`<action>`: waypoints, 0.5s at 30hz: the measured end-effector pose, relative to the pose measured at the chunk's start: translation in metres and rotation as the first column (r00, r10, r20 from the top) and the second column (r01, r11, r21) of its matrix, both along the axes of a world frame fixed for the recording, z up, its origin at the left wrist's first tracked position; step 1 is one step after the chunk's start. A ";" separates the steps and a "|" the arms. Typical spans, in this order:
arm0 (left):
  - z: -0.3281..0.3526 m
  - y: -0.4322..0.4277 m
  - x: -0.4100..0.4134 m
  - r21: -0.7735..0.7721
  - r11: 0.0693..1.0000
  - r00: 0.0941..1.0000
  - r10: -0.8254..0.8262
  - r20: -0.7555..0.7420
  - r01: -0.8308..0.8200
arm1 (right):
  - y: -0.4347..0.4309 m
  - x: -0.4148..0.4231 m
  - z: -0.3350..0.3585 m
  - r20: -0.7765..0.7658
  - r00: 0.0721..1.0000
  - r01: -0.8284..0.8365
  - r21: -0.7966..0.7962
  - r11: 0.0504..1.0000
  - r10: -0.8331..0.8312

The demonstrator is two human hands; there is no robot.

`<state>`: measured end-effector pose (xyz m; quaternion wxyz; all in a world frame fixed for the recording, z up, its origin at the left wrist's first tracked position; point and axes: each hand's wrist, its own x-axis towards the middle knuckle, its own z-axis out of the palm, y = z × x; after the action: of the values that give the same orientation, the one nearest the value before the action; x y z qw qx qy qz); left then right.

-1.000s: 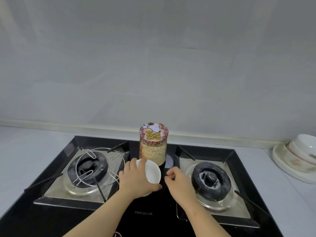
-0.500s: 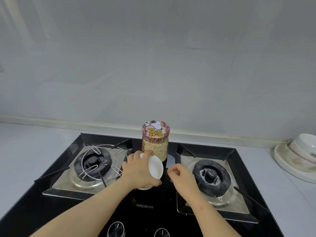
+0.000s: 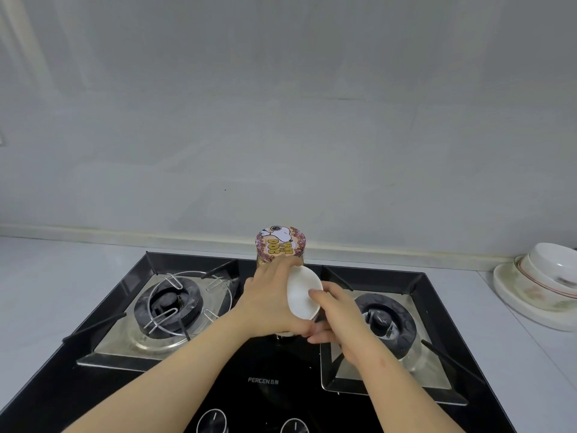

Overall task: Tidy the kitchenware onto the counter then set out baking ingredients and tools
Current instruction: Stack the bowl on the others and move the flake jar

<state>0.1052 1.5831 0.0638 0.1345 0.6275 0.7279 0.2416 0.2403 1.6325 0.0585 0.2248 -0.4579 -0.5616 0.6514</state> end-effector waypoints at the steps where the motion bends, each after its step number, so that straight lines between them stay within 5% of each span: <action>1: 0.002 0.000 0.000 -0.002 1.000 0.999 -0.026 -0.026 0.026 | 0.000 0.001 0.001 -0.016 1.000 0.012 -0.022 1.000 -0.012; 6: 0.014 0.000 0.002 -0.187 0.980 0.927 -0.133 -0.350 0.070 | 0.002 0.008 0.002 -0.152 0.984 0.076 -0.102 0.992 -0.091; 9: 0.018 0.003 0.002 -0.164 0.986 0.955 -0.081 -0.286 0.035 | 0.007 0.013 0.008 -0.169 0.978 0.110 -0.086 0.990 -0.123; 12: 0.022 0.006 0.006 0.012 0.999 0.993 0.045 0.112 -0.047 | 0.014 0.023 0.015 -0.215 0.961 0.155 -0.117 0.981 -0.177; 15: 0.025 0.010 0.030 0.067 0.984 0.777 0.087 0.623 -0.164 | 0.023 0.038 0.022 -0.263 0.934 0.213 -0.134 0.968 -0.242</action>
<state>0.1354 1.5927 0.0892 0.3118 0.4707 0.6684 0.4842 0.2781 1.6557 0.0802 0.3511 -0.4353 -0.4332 0.7068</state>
